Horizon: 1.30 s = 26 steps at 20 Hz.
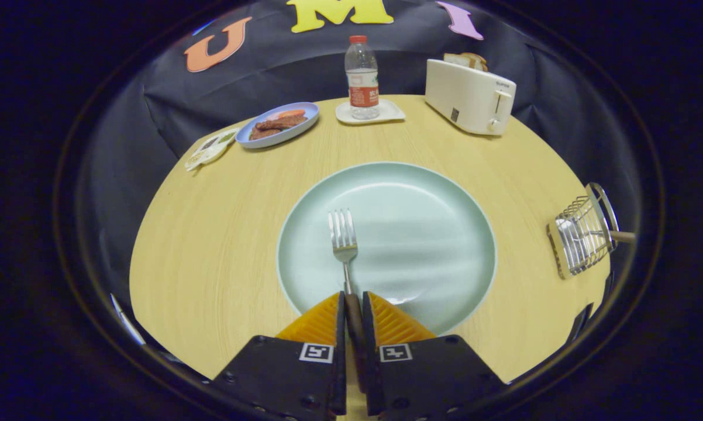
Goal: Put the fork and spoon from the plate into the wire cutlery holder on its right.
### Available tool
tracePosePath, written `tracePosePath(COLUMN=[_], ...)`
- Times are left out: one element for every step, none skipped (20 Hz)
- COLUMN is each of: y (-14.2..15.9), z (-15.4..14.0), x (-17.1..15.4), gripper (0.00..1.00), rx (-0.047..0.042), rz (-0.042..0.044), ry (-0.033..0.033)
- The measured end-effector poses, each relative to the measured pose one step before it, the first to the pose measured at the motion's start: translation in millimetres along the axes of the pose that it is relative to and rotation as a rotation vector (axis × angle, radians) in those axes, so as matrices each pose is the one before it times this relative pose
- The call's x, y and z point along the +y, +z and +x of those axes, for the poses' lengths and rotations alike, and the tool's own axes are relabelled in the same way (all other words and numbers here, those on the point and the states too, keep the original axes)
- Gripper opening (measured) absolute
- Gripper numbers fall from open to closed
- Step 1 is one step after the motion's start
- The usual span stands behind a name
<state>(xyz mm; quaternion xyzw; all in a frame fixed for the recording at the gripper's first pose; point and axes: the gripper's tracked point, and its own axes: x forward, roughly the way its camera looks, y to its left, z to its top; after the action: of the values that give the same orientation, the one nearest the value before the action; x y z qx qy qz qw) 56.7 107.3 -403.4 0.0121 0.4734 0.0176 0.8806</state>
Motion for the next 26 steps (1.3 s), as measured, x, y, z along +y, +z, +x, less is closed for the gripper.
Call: tracePosePath(y=[-1.25,-0.06,-1.12,-0.41,-0.13,1.16,1.90,2.33,2.10,2.56,2.98,2.83,2.35,2.39,2.60,2.54,2.24,1.92,-0.65,-0.18,0.62,1.59,1.73,1.39,0.73,0.83], z=[-0.33,-1.74,-4.73,-3.14,-3.67,-5.08,-4.51,-6.05,-6.31,-6.55,-6.44,-6.87,-7.27,-7.70,-7.45,-7.65,-7.96,-7.35,-8.55,-7.98,-7.38,-8.65,-7.48,-8.17,-8.30,-7.78], x=[-2.40,-2.51,-3.00,-2.19,-0.63,-1.99,-3.51,-1.44,-3.12,-4.65,-2.27,-3.78,-5.62,-5.80,-5.28,-6.26,-6.72,-6.97,-6.28,-6.40,-6.97,-5.61,-7.11,-9.43,-9.30,-9.64], gripper=[0.12,0.07,0.07,0.07,0.07,0.07,0.07,0.07,0.07,0.07,0.07,0.07,0.07,0.07,0.07,0.07,0.07,0.07,0.07,0.07,0.07,0.07,0.07,0.07,0.07,0.07], rx=[0.01367,0.01439,0.00844,0.00708,0.00334,-0.00196,-0.00478,-0.00540,-0.00521,-0.00552,-0.00917,-0.00751,-0.00697,-0.00692,-0.00854,-0.00943,-0.00886,-0.00867,-0.00826,-0.00452,-0.01019,-0.01550,-0.01719,-0.01433,-0.01261,-0.00816], rz=[0.00257,-0.00396,-0.01423,-0.01543,-0.01217,-0.01214,-0.01288,-0.01057,-0.01142,-0.01293,-0.01169,-0.01403,-0.01499,-0.01472,-0.01324,-0.01175,-0.00984,-0.00869,-0.00755,-0.00473,0.00365,0.01014,0.01005,0.00719,0.00747,0.00186], ry=[0.00571,-0.00331,-0.00229,0.00096,0.00816,0.00679,0.00391,0.01029,0.00493,0.00193,0.00962,0.00510,0.00115,0.00174,0.00322,0.00238,0.00429,0.00508,0.00895,0.01147,0.01102,0.01936,0.01248,0.00275,0.00341,0.00167])
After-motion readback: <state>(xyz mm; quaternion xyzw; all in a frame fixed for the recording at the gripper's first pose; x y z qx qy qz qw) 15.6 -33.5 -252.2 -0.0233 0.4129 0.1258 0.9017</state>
